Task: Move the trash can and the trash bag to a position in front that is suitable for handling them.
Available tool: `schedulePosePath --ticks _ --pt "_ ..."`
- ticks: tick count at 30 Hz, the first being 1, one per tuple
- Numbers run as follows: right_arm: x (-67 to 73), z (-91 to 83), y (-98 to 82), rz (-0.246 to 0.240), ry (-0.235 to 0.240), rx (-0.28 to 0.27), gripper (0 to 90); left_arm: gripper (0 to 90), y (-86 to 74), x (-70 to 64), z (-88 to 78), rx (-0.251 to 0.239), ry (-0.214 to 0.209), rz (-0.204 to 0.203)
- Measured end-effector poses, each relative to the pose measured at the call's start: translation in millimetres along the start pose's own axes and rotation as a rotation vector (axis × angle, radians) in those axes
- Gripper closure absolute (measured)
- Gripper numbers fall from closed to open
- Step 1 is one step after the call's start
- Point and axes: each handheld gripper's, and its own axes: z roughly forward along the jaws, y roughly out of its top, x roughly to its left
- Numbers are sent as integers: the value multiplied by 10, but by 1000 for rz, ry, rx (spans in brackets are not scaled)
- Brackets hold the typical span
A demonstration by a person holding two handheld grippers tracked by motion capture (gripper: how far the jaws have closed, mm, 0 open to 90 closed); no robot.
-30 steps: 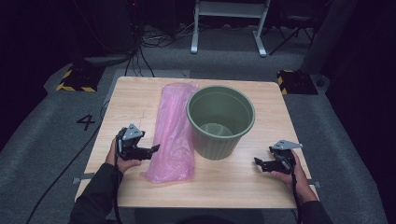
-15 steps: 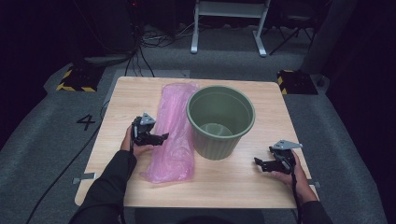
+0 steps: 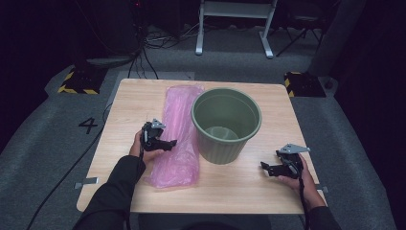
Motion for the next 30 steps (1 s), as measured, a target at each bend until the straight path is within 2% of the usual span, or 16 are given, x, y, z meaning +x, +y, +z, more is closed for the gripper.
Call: schedulePosePath --ticks 5,7,10,12,13,15,16,17,18,22,24,25,30 --pt "0 0 0 0 0 0 116 272 -2 -51 10 5 51 33" --pt "0 0 0 0 0 0 116 333 -12 -65 7 -12 56 31" --pt "0 0 0 0 0 0 117 494 -43 -93 -7 -38 45 40" --pt "0 0 0 0 0 0 116 516 -41 -102 -9 -37 42 42" --pt "0 0 0 0 0 0 116 569 -35 -110 -19 -27 41 46" --pt "0 0 0 0 0 0 117 587 -31 -114 -31 -17 30 60" --pt "0 0 0 0 0 0 117 602 -35 -113 -32 -21 29 59" --pt "-1 0 0 -1 1 0 118 654 -42 -116 -32 -26 28 51" --pt "-1 0 0 -1 1 0 118 654 -48 -111 -37 -28 34 51" --pt "-1 0 0 -2 2 -1 120 786 -69 -84 -54 -38 38 47" --pt "-1 0 0 -2 3 -1 120 861 -80 -66 -63 -39 15 49" --pt "-1 0 0 -2 3 -1 120 872 -87 -56 -70 -40 -3 47" --pt "-1 0 0 -2 3 -1 120 888 -95 -41 -84 -35 -23 43"
